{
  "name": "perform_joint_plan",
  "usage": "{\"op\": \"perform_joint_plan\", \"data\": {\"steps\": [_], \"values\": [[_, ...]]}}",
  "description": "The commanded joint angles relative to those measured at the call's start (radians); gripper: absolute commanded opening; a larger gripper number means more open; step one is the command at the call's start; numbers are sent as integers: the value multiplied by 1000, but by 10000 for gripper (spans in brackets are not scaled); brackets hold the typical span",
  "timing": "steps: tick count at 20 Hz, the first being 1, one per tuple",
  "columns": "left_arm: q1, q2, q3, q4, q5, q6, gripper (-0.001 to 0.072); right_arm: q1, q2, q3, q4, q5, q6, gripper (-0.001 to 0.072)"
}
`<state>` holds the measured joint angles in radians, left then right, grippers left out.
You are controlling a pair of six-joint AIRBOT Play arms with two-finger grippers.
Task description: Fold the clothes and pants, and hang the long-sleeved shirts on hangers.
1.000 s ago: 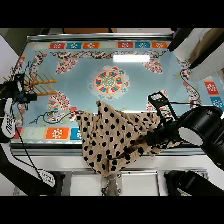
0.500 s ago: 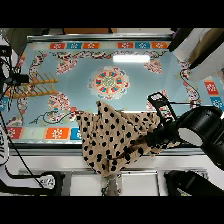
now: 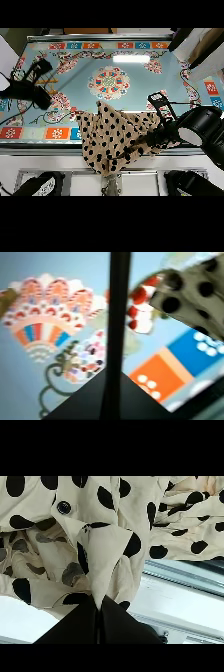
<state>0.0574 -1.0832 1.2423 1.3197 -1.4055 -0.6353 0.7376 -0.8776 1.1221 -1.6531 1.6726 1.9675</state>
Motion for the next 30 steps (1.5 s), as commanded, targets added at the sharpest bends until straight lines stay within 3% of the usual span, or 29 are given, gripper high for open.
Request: {"op": "perform_joint_plan", "data": {"steps": [1,5,9,11,19,27,30], "values": [[17,105,-109,-166,-319,194,7,0,0,0,0,0,0,13],[59,179,-215,-119,-232,194,8,0,0,0,0,0,0,13],[62,234,-377,-194,-345,301,7,0,0,0,0,0,0,13],[24,240,-445,-250,-357,303,7,0,0,0,0,0,0,13],[-324,70,-514,-201,-354,302,7,0,0,0,0,0,0,13],[-306,-3,-514,-203,-204,303,7,0,0,0,0,0,0,13],[-306,-32,-514,-295,-183,318,7,0,0,-1,-4,-1,0,13]]}}
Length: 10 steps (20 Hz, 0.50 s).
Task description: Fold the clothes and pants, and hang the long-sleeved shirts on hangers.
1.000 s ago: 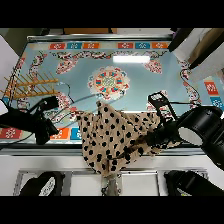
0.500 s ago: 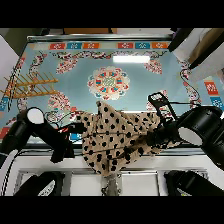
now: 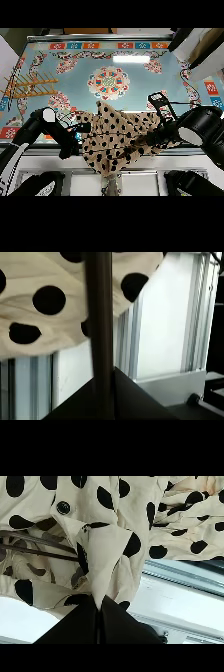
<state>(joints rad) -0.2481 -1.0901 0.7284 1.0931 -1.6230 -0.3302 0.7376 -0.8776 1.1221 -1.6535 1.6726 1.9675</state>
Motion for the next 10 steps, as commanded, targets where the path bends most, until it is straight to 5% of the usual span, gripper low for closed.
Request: {"op": "perform_joint_plan", "data": {"steps": [1,10], "values": [[-1,-33,0,-97,39,40,7,0,0,-1,-3,0,0,13],[-84,-37,1,-124,64,72,6,-3,1,6,-51,5,-43,14]]}}
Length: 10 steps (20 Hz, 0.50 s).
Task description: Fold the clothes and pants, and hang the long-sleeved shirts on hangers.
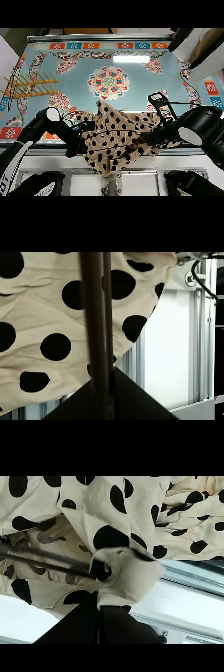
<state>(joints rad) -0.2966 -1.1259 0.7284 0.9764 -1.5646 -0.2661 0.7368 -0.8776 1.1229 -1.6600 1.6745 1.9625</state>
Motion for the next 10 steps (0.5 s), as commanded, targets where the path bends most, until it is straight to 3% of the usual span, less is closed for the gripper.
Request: {"op": "perform_joint_plan", "data": {"steps": [1,6,10], "values": [[-48,-1,1,-7,6,8,6,-17,0,17,-69,10,-49,13],[-94,-1,2,-10,56,8,7,-101,-36,142,-57,10,-183,13],[-103,-2,42,-11,104,3,7,-99,-133,248,93,9,-228,13]]}}
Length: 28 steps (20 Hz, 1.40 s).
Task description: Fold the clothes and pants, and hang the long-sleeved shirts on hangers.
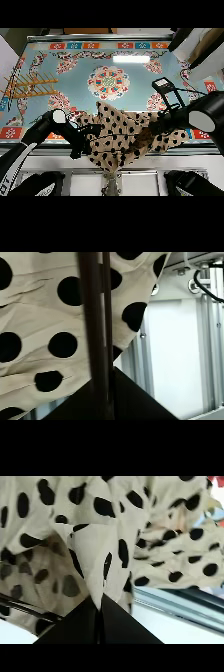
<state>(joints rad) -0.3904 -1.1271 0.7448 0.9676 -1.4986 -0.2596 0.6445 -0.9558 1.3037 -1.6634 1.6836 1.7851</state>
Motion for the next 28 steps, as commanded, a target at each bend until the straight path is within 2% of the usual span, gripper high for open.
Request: {"op": "perform_joint_plan", "data": {"steps": [1,8,15,24,25,27,28], "values": [[-9,0,45,-2,41,-13,7,-7,-78,89,143,-2,-51,12],[-9,0,78,-9,131,-26,7,1,-138,164,385,-147,-43,12],[-9,0,77,-53,148,-25,7,102,-167,165,389,-388,-1,12],[-9,0,77,-53,149,-25,7,106,-174,165,393,-393,10,26],[-9,0,77,-53,149,-25,7,106,-174,165,393,-393,10,65],[-9,0,77,-53,148,-25,7,106,-174,165,393,-393,10,486],[-9,0,77,-53,148,-26,7,106,-174,165,393,-393,10,524]]}}
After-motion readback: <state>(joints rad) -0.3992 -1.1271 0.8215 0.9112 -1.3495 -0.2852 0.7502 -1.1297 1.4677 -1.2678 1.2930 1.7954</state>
